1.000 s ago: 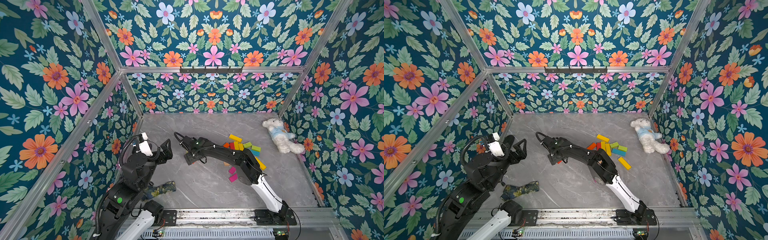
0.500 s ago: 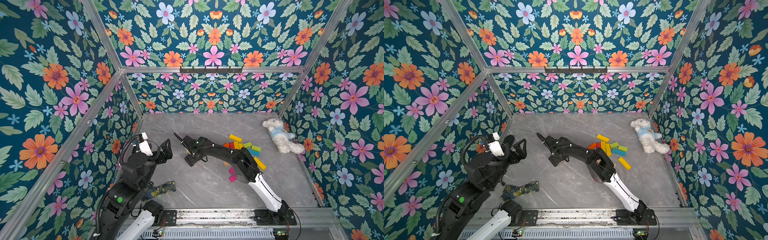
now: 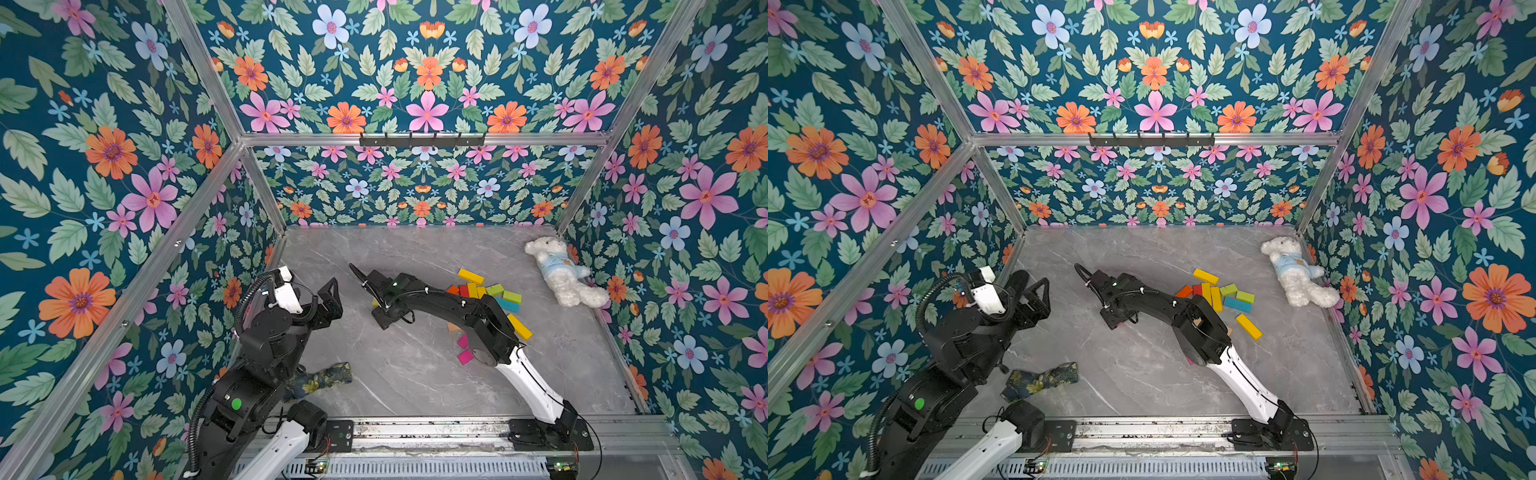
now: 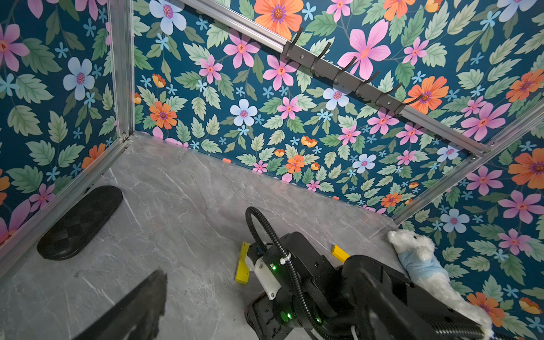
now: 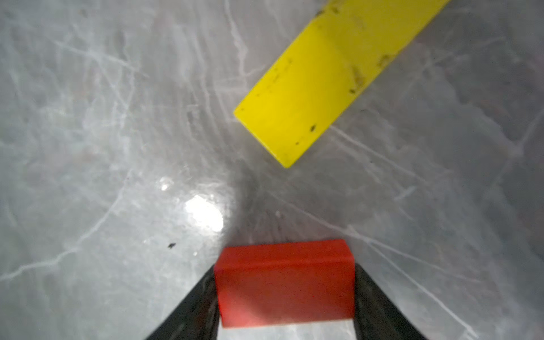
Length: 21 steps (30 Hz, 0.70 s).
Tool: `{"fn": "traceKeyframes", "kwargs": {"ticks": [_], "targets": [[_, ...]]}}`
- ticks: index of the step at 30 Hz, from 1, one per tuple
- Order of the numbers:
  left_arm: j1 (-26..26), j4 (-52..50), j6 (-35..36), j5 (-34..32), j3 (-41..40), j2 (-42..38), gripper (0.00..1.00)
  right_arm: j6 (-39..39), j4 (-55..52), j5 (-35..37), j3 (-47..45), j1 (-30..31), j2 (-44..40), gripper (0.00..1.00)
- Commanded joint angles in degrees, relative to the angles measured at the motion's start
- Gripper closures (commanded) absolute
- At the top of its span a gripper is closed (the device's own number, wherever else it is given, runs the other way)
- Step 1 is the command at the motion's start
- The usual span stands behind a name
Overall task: Assemble the letter h with building blocks
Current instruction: Pick up the building block from the center of the board.
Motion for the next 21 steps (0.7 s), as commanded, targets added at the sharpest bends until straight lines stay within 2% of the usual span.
{"fn": "traceKeyframes", "kwargs": {"ticks": [1, 4, 10, 16, 21], "targets": [[0.0, -1.1, 1.2, -0.5, 0.1, -0.4, 0.01, 14.0, -4.0, 4.2, 3.0, 0.0, 0.7, 0.36], [0.0, -1.4, 1.5, -0.3, 0.2, -0.7, 0.01, 21.5, -4.7, 4.8, 4.3, 0.3, 0.9, 0.37], [0.0, -1.5, 1.5, 0.4, -0.1, -1.8, 0.01, 30.6, -6.9, 7.1, 5.8, 2.4, 1.5, 0.36], [0.0, -1.7, 1.7, 0.4, 0.0, -2.8, 0.01, 36.7, -8.6, 6.5, 9.8, 2.8, 4.3, 0.36], [0.0, -2.0, 1.7, 0.6, 0.3, -3.0, 0.01, 38.3, -10.4, 6.9, 13.8, 2.9, 6.9, 0.35]]}}
